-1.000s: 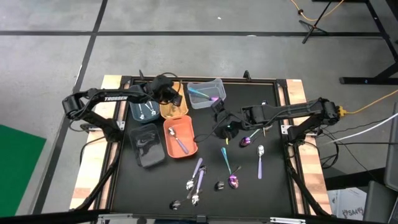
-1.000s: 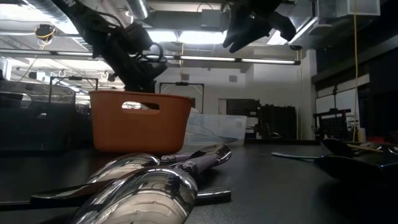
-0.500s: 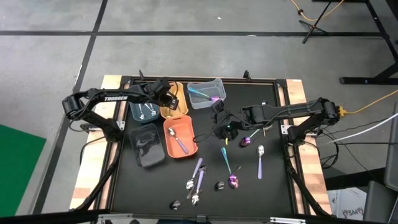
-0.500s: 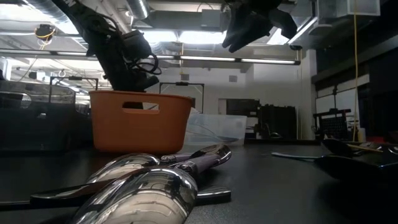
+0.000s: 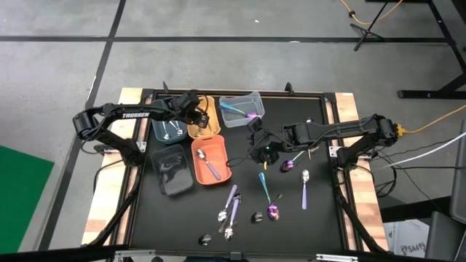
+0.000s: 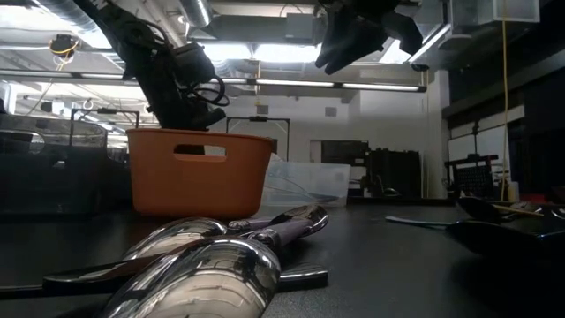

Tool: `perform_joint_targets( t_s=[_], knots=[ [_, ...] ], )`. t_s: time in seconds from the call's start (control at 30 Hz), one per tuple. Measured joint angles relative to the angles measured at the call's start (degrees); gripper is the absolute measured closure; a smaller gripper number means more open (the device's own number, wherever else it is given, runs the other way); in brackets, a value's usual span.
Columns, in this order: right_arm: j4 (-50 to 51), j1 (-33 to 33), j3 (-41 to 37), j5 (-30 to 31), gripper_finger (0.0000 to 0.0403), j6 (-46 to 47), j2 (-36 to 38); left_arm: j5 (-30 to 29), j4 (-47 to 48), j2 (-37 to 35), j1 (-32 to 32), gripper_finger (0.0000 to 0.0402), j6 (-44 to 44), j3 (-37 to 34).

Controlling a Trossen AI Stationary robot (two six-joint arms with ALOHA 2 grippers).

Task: Sort silverware by color (type)
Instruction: Put the black spoon into the black bin

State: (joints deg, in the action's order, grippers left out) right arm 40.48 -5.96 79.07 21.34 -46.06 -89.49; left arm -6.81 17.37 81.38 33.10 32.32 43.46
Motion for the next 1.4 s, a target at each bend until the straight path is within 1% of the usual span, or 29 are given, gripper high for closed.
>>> perform_joint_targets(
  t_s=[0.27, 0.57, 0.67, 0.77, 0.97, 1.1, 1.2, 1.27, 1.4],
  knots=[
    [0.0, 0.0, 0.0, 0.0, 0.0303, 1.2, 0.0, 0.0, 0.0, 0.0, 0.0, 0.0329, 0.1, 0.0],
    [0.1, 0.0, 0.0, 0.0, 0.0304, 7.6, 0.0, 0.0, 0.0, 0.0, 0.0, 0.0329, 0.1, 0.0],
    [0.2, 0.0, 0.0, -0.8, 0.0303, 11.6, 0.0, 0.0, 0.0, 0.0, 0.0, 0.0329, 0.1, 0.0],
    [0.7, 0.0, 0.0, -4.9, 0.0304, 18.7, 0.0, 0.0, 0.0, 0.0, 0.0, 0.0329, 0.1, 0.0],
    [2.4, -0.1, 0.0, -15.4, 0.0303, 39.5, -0.2, 0.0, 0.0, 0.0, 0.0, 0.0329, 0.1, 0.0],
    [5.6, -0.1, 0.0, -19.5, 0.0303, 50.7, -1.0, 0.0, 0.0, 0.0, 0.0, 0.0329, 0.1, 0.0],
    [8.7, -0.1, -0.3, -22.3, 0.0303, 54.9, -1.7, 0.0, 0.0, 0.0, 0.0, 0.0329, 0.1, 0.0],
    [8.6, -0.8, -1.2, -24.4, 0.0303, 56.2, -1.9, -0.2, 0.0, 0.0, 0.0, 0.0329, 0.1, 0.0],
    [8.5, -3.5, -3.8, -28.1, 0.0303, 56.2, -1.9, -0.2, 0.0, 0.0, 0.0, 0.0329, 0.1, 0.1]
  ],
)
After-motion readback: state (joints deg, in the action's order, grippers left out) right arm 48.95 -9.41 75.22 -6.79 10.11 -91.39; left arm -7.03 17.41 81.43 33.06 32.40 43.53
